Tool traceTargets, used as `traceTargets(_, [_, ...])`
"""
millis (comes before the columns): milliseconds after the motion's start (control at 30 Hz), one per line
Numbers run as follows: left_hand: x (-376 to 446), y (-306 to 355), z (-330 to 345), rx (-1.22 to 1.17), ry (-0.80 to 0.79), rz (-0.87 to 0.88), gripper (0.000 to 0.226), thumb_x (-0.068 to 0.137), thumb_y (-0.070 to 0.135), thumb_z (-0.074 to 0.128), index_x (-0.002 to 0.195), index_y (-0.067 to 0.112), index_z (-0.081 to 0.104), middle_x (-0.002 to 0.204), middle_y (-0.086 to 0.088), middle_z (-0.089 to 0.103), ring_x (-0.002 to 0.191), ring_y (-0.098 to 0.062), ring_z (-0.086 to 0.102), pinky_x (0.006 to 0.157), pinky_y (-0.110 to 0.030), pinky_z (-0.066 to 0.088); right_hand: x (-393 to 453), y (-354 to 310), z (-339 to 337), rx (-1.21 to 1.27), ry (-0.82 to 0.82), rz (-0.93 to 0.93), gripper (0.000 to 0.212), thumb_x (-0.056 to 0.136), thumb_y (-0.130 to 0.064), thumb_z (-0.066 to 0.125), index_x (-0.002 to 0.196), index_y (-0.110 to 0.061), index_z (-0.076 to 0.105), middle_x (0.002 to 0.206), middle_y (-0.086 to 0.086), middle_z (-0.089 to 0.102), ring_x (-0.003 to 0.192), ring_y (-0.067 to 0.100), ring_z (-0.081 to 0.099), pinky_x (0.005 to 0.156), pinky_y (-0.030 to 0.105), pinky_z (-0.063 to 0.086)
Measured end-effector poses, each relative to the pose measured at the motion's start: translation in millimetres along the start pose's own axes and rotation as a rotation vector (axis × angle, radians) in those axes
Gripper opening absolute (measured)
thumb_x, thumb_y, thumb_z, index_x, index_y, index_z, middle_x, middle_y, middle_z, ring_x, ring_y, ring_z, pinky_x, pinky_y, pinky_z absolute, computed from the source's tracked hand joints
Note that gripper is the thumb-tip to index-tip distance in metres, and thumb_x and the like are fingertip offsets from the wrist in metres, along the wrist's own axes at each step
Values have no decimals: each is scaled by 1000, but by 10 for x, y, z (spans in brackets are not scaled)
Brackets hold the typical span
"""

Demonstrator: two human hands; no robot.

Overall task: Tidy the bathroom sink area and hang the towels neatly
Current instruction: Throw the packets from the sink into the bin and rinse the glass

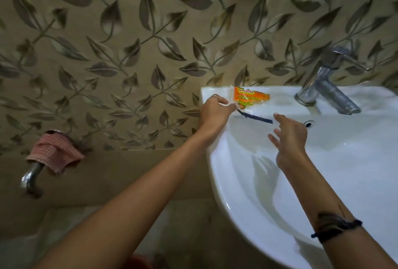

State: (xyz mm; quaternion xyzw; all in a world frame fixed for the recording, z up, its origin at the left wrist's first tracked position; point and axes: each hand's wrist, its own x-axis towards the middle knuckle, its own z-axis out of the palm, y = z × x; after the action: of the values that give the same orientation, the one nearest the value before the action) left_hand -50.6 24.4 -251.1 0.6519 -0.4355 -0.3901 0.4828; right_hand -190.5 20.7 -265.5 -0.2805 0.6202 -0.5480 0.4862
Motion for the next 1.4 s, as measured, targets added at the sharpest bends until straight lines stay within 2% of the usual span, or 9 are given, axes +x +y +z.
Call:
traceTargets(133, [219, -14, 216, 7, 59, -38, 13, 83, 17, 64, 78, 11, 54, 98, -19, 68, 77, -30, 67, 86, -43, 55, 269, 42, -31, 95, -23, 31, 38, 82, -17, 68, 114, -3, 55, 109, 11, 58, 93, 19, 61, 80, 27, 53])
traceTargets(267, [189, 4, 231, -124, 115, -16, 20, 85, 2, 55, 68, 12, 50, 82, -18, 64, 54, -16, 59, 64, -31, 57, 271, 11, -77, 79, -50, -46, 18, 79, 2, 62, 80, -16, 58, 93, 13, 60, 72, 16, 58, 73, 24, 51])
traceTargets(367, [-84, -42, 101, -221, 142, 41, 15, 87, 4, 55, 75, 12, 52, 73, -9, 62, 54, -13, 59, 54, -20, 50, 63, 1, -144, 25, -105, -200, 22, 79, 0, 63, 79, -22, 60, 83, 6, 63, 70, 11, 60, 76, 25, 51])
traceTargets(600, [-1250, -665, -382, -261, 511, 249, 6, 88, 18, 58, 86, 23, 57, 73, 9, 68, 61, -2, 64, 56, -14, 51, -1098, 350, -140, -95, -322, -479, 22, 80, -5, 66, 79, -27, 61, 83, -3, 69, 80, 9, 66, 73, 19, 52])
traceTargets(700, [-1666, -985, -651, -322, 653, 198, 5, 83, 25, 59, 82, 30, 58, 72, 11, 70, 59, -3, 64, 56, -13, 50, -1600, 678, -82, -141, -381, -445, 22, 78, -5, 69, 76, -26, 61, 78, -7, 69, 74, 3, 66, 62, 12, 49])
traceTargets(900, [-2466, -1782, -1297, -217, 849, -39, 26, 86, 11, 59, 77, 36, 61, 68, 13, 70, 56, 0, 63, 56, -12, 51, -2362, 1348, -5, -383, -586, -569, 17, 79, -9, 68, 77, -25, 62, 79, -11, 66, 76, 0, 65, 67, 2, 45])
traceTargets(1100, [-2945, -2612, -1720, -83, 839, -303, 25, 85, 7, 61, 76, 30, 64, 73, 3, 71, 58, -3, 63, 55, -13, 51, -2502, 2450, 129, -657, -756, -291, 17, 78, -4, 69, 76, -21, 70, 81, -2, 70, 66, 5, 64, 61, 3, 43])
traceTargets(1267, [-3099, -3436, -1828, 42, 696, -601, 12, 86, 8, 60, 88, 6, 72, 82, -20, 73, 73, -31, 68, 72, -45, 56, -2439, 3346, 181, -908, -870, -88, 16, 82, -3, 64, 92, -5, 75, 96, 12, 74, 80, 15, 67, 65, 10, 42])
traceTargets(1400, [-3163, -4087, -1776, 97, 577, -797, 20, 88, 13, 56, 86, 7, 75, 72, -18, 74, 65, -24, 68, 72, -35, 56, -2324, 4094, 188, -1026, -976, 181, 20, 83, 0, 62, 100, 4, 70, 92, 20, 71, 41, -10, 54, 46, 5, 40])
